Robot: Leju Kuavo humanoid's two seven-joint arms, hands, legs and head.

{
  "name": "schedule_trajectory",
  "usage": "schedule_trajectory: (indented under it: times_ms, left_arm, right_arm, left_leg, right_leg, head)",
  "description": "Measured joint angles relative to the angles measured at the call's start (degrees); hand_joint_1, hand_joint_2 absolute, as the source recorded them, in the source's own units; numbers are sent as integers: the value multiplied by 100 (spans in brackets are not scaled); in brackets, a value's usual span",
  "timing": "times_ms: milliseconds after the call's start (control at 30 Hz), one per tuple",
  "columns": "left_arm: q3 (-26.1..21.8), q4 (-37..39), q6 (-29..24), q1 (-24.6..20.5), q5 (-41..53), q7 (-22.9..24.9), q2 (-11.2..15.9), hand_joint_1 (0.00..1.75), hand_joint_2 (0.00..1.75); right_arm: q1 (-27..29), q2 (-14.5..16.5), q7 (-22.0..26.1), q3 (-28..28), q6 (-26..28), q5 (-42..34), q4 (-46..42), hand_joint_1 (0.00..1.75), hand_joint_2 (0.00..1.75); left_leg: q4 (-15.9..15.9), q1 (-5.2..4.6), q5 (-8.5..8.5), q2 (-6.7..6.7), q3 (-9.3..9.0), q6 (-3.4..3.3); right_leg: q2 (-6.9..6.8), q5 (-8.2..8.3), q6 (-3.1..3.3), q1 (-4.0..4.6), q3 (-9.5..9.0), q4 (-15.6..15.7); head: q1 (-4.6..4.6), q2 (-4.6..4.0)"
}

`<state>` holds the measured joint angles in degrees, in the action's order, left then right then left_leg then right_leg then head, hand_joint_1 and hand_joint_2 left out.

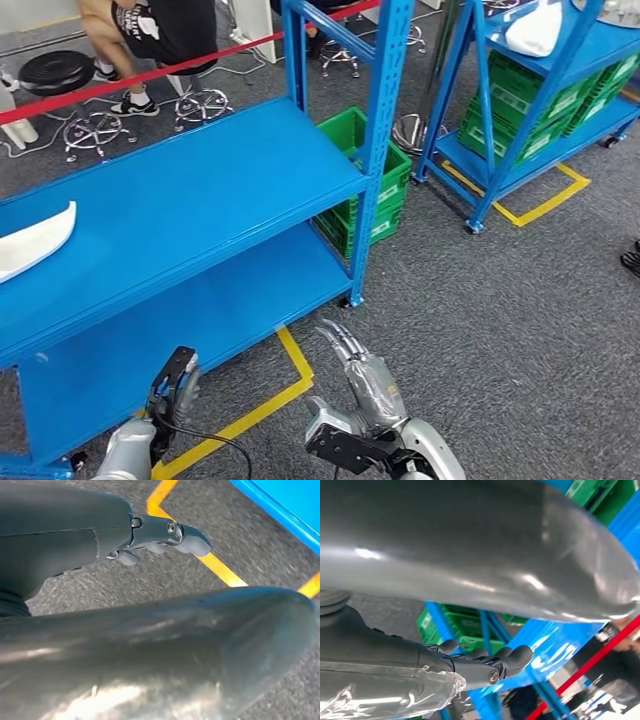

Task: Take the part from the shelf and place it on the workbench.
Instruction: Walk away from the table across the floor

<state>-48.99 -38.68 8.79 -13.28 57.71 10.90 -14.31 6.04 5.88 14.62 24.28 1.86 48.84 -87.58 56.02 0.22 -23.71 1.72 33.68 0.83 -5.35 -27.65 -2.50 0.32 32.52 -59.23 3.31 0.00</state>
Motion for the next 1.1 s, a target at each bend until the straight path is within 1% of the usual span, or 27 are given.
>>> schedule_trajectory:
  times_ms: [67,100,133,167,200,233,300,333,367,433,467,533,567,600,633,667,700,733,767,800,867,900,933,967,1000,1033,1100]
  left_arm:
    - [-5,-1,0,-14,1,7,-9,0,0]
    - [-5,-1,0,-19,1,8,-14,0,0]
    - [-5,-1,0,-16,1,9,-17,0,0]
    - [-7,-1,0,-8,2,14,-16,0,0]
    - [-8,-1,0,-1,2,21,-14,0,0]
    - [-9,-1,0,3,2,27,-13,0,0]
    - [-12,-1,1,-3,2,36,-14,0,0]
    - [-14,-1,2,-9,2,36,-15,0,0]
    - [-16,-1,2,-11,1,36,-13,0,0]
    - [-28,-1,1,5,2,36,3,0,0]
    - [-38,-1,-1,19,2,36,13,0,0]
    - [-53,-1,-1,21,3,37,17,0,0]
    - [-55,-1,1,13,2,37,8,0,0]
    - [-56,-1,2,4,3,38,-1,0,0]
    - [-56,-1,2,3,3,38,-7,0,0]
    - [-58,-1,2,9,3,38,-8,0,0]
    - [-60,-1,2,16,3,38,-7,0,0]
    - [-63,-1,2,20,3,38,-4,0,0]
    - [-65,-1,2,19,3,38,0,0,0]
    - [-66,-1,2,9,3,38,1,0,0]
    - [-67,-1,2,-20,3,37,-2,0,0]
    - [-67,-1,2,-24,3,38,-4,0,0]
    - [-68,-1,2,-18,3,38,-4,0,0]
    - [-70,-1,2,-3,3,39,-3,0,0]
    - [-74,-1,2,8,4,39,2,0,0]
    - [-78,-2,1,9,4,40,4,0,0]
    - [-84,-3,1,-4,4,40,2,0,0]
  right_arm:
    - [3,-2,5,0,-1,2,2,0,0]
    - [8,-3,7,0,-2,3,4,0,0]
    - [12,-5,7,0,-3,4,8,0,0]
    - [14,-7,6,0,-3,5,12,0,0]
    - [12,-8,4,0,-3,5,15,0,0]
    - [10,-9,3,0,-3,5,16,0,0]
    - [4,-11,-1,0,-4,5,17,0,0]
    - [1,-11,-2,-1,-5,5,17,0,0]
    - [0,-11,-3,-2,-5,5,17,0,0]
    - [-6,-11,-4,-4,-5,5,17,0,0]
    - [-10,-11,-4,-4,-5,5,17,0,0]
    - [-15,-11,-2,-5,-7,4,16,0,0]
    - [-13,-11,-1,-8,-7,4,16,0,0]
    - [-7,-11,-1,-12,-7,3,18,0,0]
    - [-2,-11,-1,-17,-7,3,20,0,0]
    - [1,-12,-2,-22,-7,3,21,0,0]
    - [0,-12,-2,-26,-8,3,23,0,0]
    - [-3,-11,-2,-30,-8,3,24,0,0]
    - [-5,-11,-2,-33,-8,3,24,0,0]
    - [-6,-11,-2,-37,-7,4,23,0,0]
    - [-6,-12,-5,-44,-7,7,23,0,0]
    - [-6,-13,-8,-47,-7,10,23,0,0]
    - [-9,-13,-10,-50,-7,12,23,0,0]
    - [-13,-13,-13,-51,-7,14,21,0,0]
    - [-18,-13,-13,-52,-6,15,19,0,0]
    - [-19,-13,-13,-54,-7,15,17,0,0]
    - [-7,-14,-15,-56,-7,15,18,0,0]
  left_leg:
    - [-4,25,15,-144,3,-50]
    - [-3,27,18,-219,8,-66]
    - [-3,26,20,-296,11,-71]
    - [-2,25,21,-375,11,-71]
    - [-1,25,24,-457,7,-69]
    - [0,29,27,-543,1,-61]
    - [12,35,32,-703,5,-23]
    - [20,37,41,-772,25,10]
    - [22,41,56,-831,52,47]
    - [3,61,99,-941,102,124]
    - [7,63,95,-916,119,155]
    - [272,42,-90,-649,257,202]
    - [590,32,-274,-461,404,218]
    - [997,29,-476,-332,595,231]
    - [1377,31,-633,-274,770,241]
    - [1622,32,-698,-248,877,246]
    - [1654,32,-652,-235,879,246]
    - [1455,31,-511,-207,763,242]
    - [1091,26,-324,-116,552,233]
    - [673,11,-169,45,313,227]
    - [124,-16,-26,266,16,180]
    - [41,-29,-30,275,-12,151]
    - [32,-31,-27,194,4,108]
    - [25,-22,-16,124,11,72]
    - [18,-8,-3,51,12,34]
    - [10,11,12,-20,11,-1]
    - [7,29,29,-165,17,-46]
  right_leg:
    - [345,-324,-52,-25,264,-603]
    - [452,-505,-60,-30,465,-1020]
    - [495,-627,-62,-30,649,-1374]
    - [514,-641,-58,-31,754,-1549]
    - [526,-541,-49,-33,750,-1497]
    - [559,-344,-37,-40,630,-1217]
    - [792,34,-21,-81,245,-398]
    - [904,129,-9,-98,107,-108]
    - [982,156,6,-106,43,36]
    - [923,163,68,-92,44,60]
    - [864,178,105,-91,46,67]
    - [718,202,185,-100,42,96]
    - [636,205,213,-94,44,103]
    - [549,203,232,-86,49,105]
    - [464,201,238,-78,53,105]
    - [382,199,241,-75,56,105]
    - [304,197,239,-74,57,105]
    - [230,194,234,-74,54,105]
    - [159,188,224,-73,45,105]
    - [91,176,203,-55,35,98]
    - [-32,150,149,-11,23,82]
    - [-97,142,119,8,16,79]
    - [-165,138,90,10,3,86]
    - [-172,122,53,1,-5,85]
    - [-71,69,13,-12,7,28]
    - [89,-40,-21,-26,70,-135]
    - [434,-393,-62,-45,375,-822]
  head:
    - [-33,0]
    - [-44,0]
    - [-49,0]
    - [-52,0]
    - [-52,0]
    - [-52,0]
    - [-53,0]
    - [-52,0]
    - [-51,0]
    - [-49,0]
    - [-48,0]
    - [-5,0]
    - [18,0]
    - [38,0]
    - [39,0]
    - [41,0]
    - [42,0]
    - [43,0]
    - [43,0]
    - [48,0]
    - [44,0]
    - [39,0]
    - [31,0]
    - [24,0]
    - [16,0]
    - [5,0]
    - [-26,0]
